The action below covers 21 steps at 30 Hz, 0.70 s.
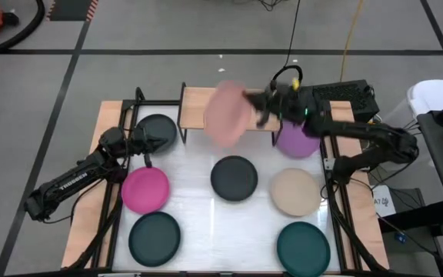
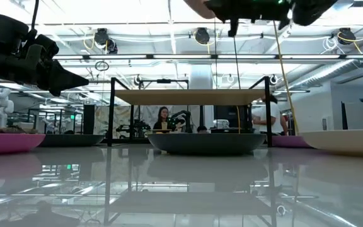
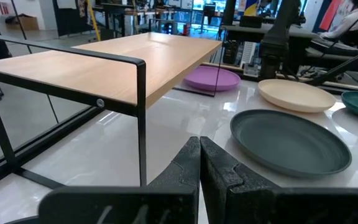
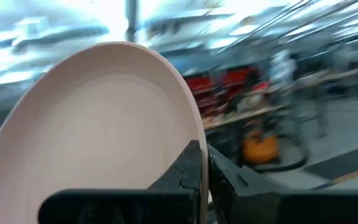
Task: Place and stack plates onto a shelf
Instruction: Put the orange plate on the shelf
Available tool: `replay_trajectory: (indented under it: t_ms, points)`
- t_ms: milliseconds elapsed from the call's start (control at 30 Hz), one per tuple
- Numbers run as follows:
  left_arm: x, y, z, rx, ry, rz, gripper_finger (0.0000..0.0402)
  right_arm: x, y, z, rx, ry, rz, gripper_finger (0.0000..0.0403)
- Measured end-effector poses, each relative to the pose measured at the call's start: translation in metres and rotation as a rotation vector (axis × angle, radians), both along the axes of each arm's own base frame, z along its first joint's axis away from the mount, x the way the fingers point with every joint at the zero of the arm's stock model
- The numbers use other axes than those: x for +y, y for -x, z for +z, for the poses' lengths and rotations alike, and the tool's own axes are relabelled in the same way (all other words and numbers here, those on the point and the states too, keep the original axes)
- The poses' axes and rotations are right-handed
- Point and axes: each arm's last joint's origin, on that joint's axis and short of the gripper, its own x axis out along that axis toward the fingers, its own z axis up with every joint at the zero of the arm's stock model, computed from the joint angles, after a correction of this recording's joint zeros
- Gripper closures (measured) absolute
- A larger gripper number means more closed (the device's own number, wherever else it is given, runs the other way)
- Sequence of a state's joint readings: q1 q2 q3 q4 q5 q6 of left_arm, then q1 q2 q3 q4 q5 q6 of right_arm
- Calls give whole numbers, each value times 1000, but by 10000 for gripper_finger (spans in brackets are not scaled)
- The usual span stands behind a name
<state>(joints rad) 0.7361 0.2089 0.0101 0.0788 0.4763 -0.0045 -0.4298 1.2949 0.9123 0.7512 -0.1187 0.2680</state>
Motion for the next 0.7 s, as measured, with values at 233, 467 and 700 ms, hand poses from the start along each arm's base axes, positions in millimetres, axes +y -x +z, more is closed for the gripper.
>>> replay_trajectory:
  t_ms: [233,467,700]
  points:
    - [0,0,0,0,0,0,398,-94,-36,27,200,-101,21,402]
    - [0,0,0,0,0,0,398,-136,-78,-22,492,-216,73,402]
    - [0,0,0,0,0,0,398,-153,-96,-75,578,-288,75,401]
